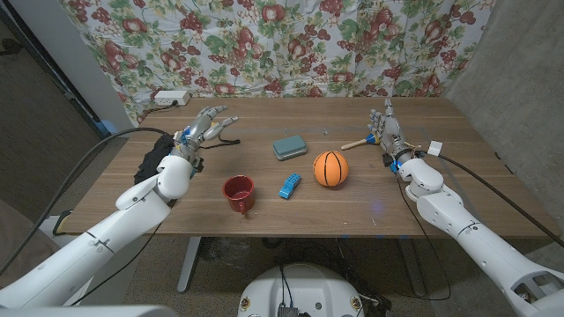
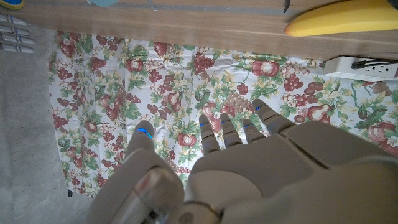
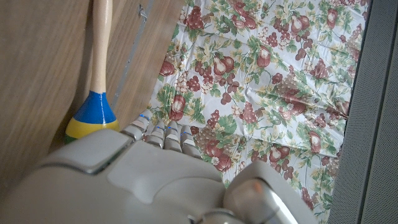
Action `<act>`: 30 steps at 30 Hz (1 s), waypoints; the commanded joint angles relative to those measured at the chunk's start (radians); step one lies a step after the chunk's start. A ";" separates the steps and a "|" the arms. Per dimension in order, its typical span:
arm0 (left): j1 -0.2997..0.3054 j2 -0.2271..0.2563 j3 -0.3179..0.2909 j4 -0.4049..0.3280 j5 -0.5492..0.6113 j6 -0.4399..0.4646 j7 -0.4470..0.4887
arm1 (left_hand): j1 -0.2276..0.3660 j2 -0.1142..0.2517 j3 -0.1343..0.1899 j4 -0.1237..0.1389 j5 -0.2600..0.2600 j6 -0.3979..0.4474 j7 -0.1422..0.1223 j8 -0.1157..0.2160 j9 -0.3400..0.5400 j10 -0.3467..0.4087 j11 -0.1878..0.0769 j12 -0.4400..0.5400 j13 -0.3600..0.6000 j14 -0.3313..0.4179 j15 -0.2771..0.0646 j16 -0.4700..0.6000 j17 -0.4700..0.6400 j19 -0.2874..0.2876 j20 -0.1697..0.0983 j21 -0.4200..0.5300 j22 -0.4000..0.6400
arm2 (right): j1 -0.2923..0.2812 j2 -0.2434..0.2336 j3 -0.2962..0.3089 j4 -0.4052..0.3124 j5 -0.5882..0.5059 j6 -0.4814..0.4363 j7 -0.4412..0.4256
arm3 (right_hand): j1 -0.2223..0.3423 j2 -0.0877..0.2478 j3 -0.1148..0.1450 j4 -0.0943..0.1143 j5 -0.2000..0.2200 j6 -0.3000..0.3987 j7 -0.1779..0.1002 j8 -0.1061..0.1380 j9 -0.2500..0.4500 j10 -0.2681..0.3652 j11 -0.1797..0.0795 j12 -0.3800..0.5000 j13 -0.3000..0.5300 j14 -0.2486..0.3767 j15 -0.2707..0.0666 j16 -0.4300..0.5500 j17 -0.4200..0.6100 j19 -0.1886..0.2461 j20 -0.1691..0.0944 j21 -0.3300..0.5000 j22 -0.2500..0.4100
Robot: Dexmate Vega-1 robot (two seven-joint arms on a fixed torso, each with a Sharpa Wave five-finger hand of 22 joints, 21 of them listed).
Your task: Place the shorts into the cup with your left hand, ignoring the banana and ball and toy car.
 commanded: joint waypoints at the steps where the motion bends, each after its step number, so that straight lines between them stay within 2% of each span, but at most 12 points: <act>1: 0.029 0.042 -0.009 0.005 0.027 -0.040 0.032 | 0.015 0.001 0.004 -0.004 0.007 0.009 -0.002 0.007 0.003 0.011 0.000 0.010 0.006 0.001 -0.007 0.006 0.002 0.011 0.001 0.009 0.003 | 0.005 -0.001 -0.003 0.009 -0.005 0.011 0.011 | 0.012 0.004 0.000 -0.002 0.006 0.009 0.001 0.006 0.003 0.000 0.007 0.003 0.001 -0.002 -0.004 0.000 0.001 0.004 0.002 -0.005 0.002; 5: 0.039 0.057 -0.012 0.010 0.040 -0.055 0.049 | 0.022 0.000 0.006 -0.004 0.008 0.013 -0.001 0.008 0.003 0.016 -0.003 0.011 0.006 0.004 -0.009 0.007 0.002 0.015 0.000 0.010 0.003 | 0.007 0.001 -0.003 0.011 -0.006 0.011 0.009 | 0.014 0.002 0.000 -0.004 0.006 0.008 0.003 0.006 0.003 -0.002 0.004 0.002 0.001 -0.003 -0.005 -0.001 0.001 0.003 0.002 -0.006 0.002; 7: 0.051 0.067 -0.025 0.025 0.033 -0.103 0.070 | 0.028 -0.001 0.008 -0.005 0.009 0.024 0.000 0.011 0.003 0.025 -0.006 0.014 0.006 0.007 -0.010 0.007 0.002 0.017 -0.001 0.010 0.003 | 0.006 0.001 -0.003 0.009 -0.001 0.008 0.011 | 0.014 0.001 0.000 -0.005 0.006 0.008 0.004 0.006 0.003 -0.002 0.004 0.002 0.001 -0.003 -0.004 -0.001 0.001 0.003 0.002 -0.007 0.002; 12: 0.061 0.091 -0.030 0.040 0.063 -0.147 0.116 | 0.055 -0.006 0.016 -0.006 0.016 0.061 -0.001 0.019 0.003 0.057 -0.015 0.021 0.006 0.035 -0.031 0.013 0.002 0.040 -0.007 0.014 0.002 | 0.001 -0.003 -0.005 0.003 -0.003 0.006 0.014 | 0.015 -0.001 -0.001 -0.006 0.006 0.008 0.002 0.005 0.003 0.000 0.004 0.003 0.001 -0.001 -0.005 0.000 0.001 0.003 0.003 -0.008 0.002; 20: 0.083 0.144 -0.045 0.024 0.080 -0.141 0.109 | 0.065 -0.009 0.018 -0.006 0.020 0.069 -0.002 0.020 0.003 0.065 -0.017 0.021 0.006 0.039 -0.034 0.012 0.002 0.045 -0.010 0.014 0.002 | -0.001 -0.010 -0.009 -0.003 -0.013 0.010 0.021 | 0.016 -0.003 -0.001 -0.007 0.006 0.009 0.002 0.006 0.003 0.000 0.004 0.003 0.001 0.000 -0.007 0.000 0.001 0.003 0.003 -0.009 0.002; 24: 0.090 0.163 -0.046 0.009 0.085 -0.122 0.092 | 0.069 -0.010 0.019 -0.006 0.021 0.071 -0.002 0.020 0.003 0.066 -0.017 0.021 0.006 0.039 -0.036 0.011 0.002 0.046 -0.011 0.013 0.002 | 0.000 0.001 -0.009 0.012 0.000 0.012 0.027 | 0.016 -0.003 -0.002 -0.007 0.006 0.009 0.002 0.006 0.003 0.000 0.004 0.003 0.001 -0.001 -0.007 0.000 0.001 0.003 0.003 -0.010 0.002; 30: 0.092 0.186 -0.041 -0.021 0.118 -0.077 0.081 | 0.075 -0.012 0.021 -0.006 0.023 0.075 -0.002 0.020 0.003 0.069 -0.019 0.020 0.006 0.039 -0.036 0.010 0.002 0.047 -0.011 0.012 0.002 | 0.007 -0.007 -0.016 0.017 -0.012 0.009 0.036 | 0.016 -0.005 -0.002 -0.008 0.006 0.009 0.001 0.005 0.003 0.000 0.003 0.003 0.001 -0.002 -0.011 0.000 0.001 0.003 0.003 -0.011 0.002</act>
